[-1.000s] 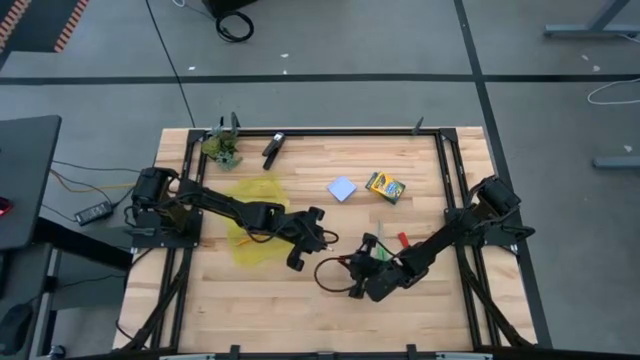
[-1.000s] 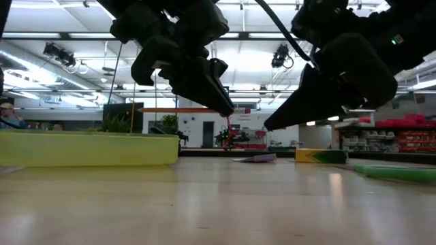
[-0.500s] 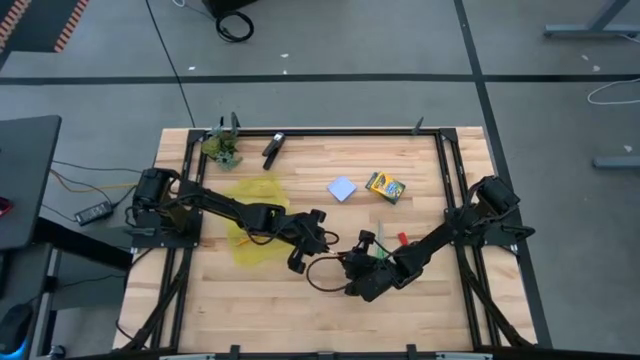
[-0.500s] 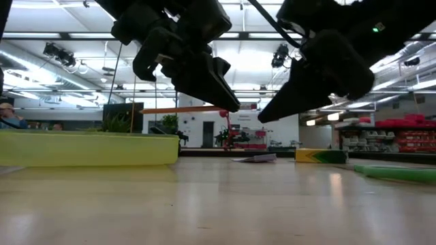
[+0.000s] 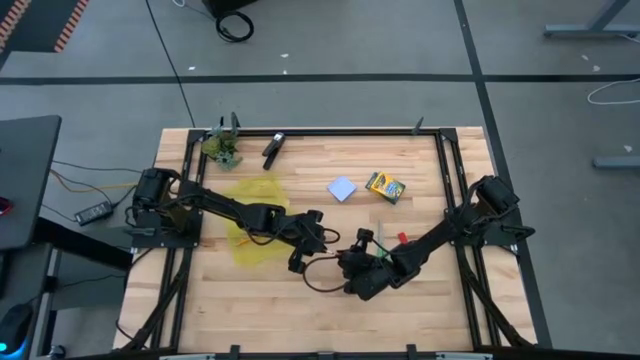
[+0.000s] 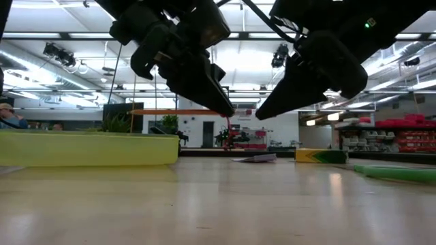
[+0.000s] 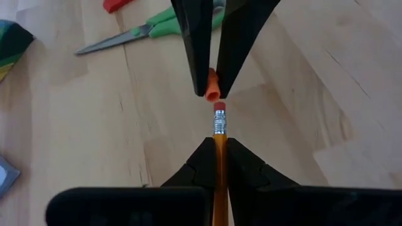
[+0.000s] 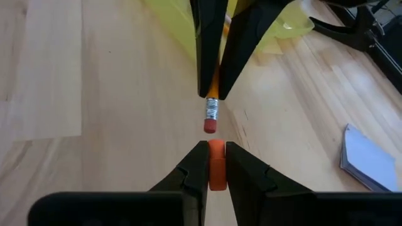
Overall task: Pack school essentials
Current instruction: Put the orange pencil into the yellow supply box
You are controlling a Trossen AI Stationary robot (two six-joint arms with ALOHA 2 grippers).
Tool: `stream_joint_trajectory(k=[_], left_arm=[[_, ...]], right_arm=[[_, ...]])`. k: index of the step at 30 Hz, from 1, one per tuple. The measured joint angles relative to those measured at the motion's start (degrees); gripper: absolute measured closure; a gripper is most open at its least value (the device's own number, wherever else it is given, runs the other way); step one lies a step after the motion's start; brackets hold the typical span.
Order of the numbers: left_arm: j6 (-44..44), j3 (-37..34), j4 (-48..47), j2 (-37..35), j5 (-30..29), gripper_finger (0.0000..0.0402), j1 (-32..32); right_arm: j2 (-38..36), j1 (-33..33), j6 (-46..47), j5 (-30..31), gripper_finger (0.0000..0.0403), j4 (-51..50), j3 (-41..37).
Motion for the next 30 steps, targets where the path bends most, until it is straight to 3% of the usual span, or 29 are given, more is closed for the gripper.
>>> stream_joint_trajectory(k=[30], left_arm=[[-9.14, 0.0, -2.11, 0.0, 0.09, 0.0376, 1.16]], right_arm=[[-0.04, -3.72, -17.27, -5.73, 0.0345, 0.2, 0.74]])
